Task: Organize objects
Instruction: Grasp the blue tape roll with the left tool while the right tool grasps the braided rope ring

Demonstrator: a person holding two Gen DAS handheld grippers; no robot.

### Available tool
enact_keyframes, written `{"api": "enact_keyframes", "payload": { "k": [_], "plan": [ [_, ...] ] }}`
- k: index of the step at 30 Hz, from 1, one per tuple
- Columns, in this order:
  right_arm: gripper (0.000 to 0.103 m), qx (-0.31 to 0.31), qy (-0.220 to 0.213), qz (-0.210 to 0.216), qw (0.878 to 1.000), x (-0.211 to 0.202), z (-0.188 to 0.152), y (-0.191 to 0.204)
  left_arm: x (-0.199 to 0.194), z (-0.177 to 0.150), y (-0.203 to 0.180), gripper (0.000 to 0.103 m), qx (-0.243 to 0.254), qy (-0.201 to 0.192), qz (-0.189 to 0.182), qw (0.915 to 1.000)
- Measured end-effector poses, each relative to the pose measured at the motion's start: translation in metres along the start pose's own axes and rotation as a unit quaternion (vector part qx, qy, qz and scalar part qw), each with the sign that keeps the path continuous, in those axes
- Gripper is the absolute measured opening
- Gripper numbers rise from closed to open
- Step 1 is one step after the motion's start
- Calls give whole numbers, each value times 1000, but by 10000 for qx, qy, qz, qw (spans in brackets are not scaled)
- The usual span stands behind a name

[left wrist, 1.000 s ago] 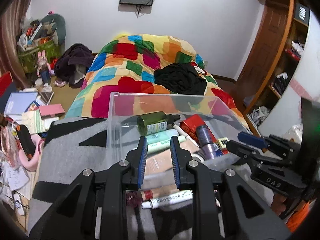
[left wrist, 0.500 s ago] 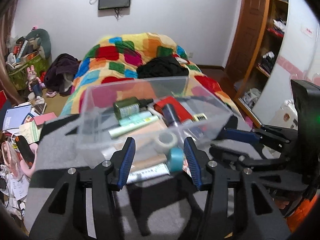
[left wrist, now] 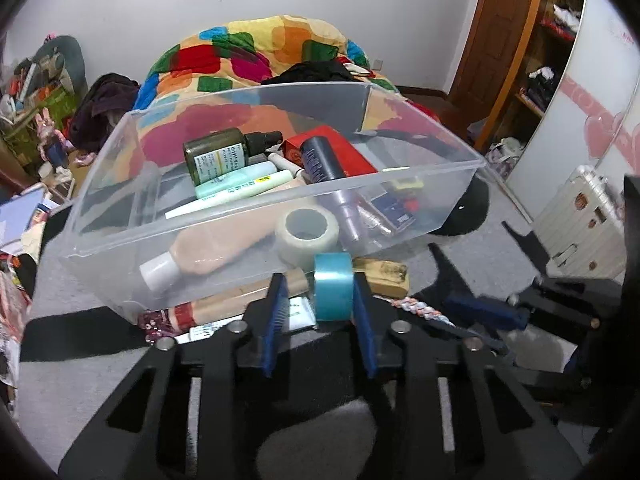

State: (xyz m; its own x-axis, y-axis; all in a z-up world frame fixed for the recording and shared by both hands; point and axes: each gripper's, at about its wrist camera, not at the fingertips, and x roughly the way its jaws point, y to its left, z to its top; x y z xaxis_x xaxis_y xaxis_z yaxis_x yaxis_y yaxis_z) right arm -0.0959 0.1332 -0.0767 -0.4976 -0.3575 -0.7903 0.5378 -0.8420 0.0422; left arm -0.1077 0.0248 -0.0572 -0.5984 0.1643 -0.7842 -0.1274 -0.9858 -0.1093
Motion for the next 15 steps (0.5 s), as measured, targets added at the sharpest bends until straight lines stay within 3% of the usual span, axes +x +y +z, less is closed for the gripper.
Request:
{"api": "enact_keyframes", "payload": {
  "k": [3,15],
  "plan": [
    [6,61,-30,-26,10000,-3,-5,-3,-3,-1,0,18,3,-76,2,10000],
    [4,726,-336,-216,9966,-34,-13,-36,-35,-12,4,18,-148,-403,-112,9990]
  ]
}}
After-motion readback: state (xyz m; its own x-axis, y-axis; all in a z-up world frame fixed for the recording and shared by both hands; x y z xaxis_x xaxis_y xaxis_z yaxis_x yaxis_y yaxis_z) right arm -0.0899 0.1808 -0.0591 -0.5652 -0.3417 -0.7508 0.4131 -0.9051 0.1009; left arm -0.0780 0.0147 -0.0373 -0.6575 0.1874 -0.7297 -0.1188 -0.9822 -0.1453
